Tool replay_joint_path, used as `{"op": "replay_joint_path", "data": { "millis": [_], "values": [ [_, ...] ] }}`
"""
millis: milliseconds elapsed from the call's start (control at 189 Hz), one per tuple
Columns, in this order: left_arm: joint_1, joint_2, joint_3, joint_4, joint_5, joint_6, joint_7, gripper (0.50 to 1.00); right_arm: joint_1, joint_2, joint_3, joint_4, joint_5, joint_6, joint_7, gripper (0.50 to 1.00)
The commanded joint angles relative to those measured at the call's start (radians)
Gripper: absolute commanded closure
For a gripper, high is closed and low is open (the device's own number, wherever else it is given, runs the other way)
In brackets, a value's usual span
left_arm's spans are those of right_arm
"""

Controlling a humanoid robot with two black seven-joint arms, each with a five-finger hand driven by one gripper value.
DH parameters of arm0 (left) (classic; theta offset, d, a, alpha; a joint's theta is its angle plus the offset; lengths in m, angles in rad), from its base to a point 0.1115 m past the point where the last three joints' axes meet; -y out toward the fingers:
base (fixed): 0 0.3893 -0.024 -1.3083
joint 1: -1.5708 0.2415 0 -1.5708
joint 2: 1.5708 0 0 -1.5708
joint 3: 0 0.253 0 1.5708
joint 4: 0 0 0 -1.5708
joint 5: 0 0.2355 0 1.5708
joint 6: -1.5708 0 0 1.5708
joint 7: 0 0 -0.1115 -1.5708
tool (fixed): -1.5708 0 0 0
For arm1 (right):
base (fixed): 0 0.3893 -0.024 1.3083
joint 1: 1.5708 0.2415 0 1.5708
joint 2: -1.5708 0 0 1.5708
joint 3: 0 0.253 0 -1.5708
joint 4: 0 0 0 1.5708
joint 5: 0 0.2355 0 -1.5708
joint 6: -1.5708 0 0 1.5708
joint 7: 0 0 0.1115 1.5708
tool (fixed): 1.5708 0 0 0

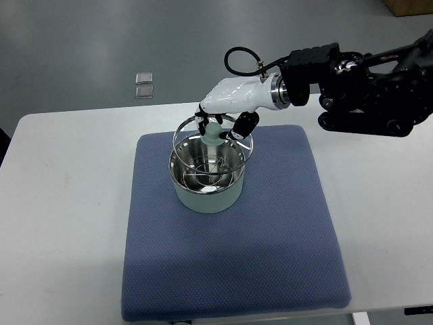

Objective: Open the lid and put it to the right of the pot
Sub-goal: 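Carry the lid beside the pot and lower it onto the mat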

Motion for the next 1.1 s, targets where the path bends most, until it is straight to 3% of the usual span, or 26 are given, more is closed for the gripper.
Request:
{"op": "replay_joint_path", "data": {
  "millis": [0, 328, 535, 1096],
  "values": [
    [0.0, 0.0, 0.0, 0.0, 0.0, 0.0, 0.0, 0.5, 0.003, -0.035, 0.0, 0.013, 0.0, 0.003, -0.002, 1.0],
    [0.0, 0.0, 0.0, 0.0, 0.0, 0.0, 0.0, 0.5, -0.069, -0.234, -0.005, 0.032, -0.058, 0.003, 0.0, 1.0],
    [0.0, 0.0, 0.0, 0.0, 0.0, 0.0, 0.0, 0.5, -0.143, -0.301, -0.002, 0.032, -0.1, 0.0, 0.006, 1.0],
    [0.0, 0.0, 0.0, 0.0, 0.0, 0.0, 0.0, 0.5, -0.333, -0.289, 0.07, 0.039, -0.153, -0.048, 0.0, 1.0]
  ]
}}
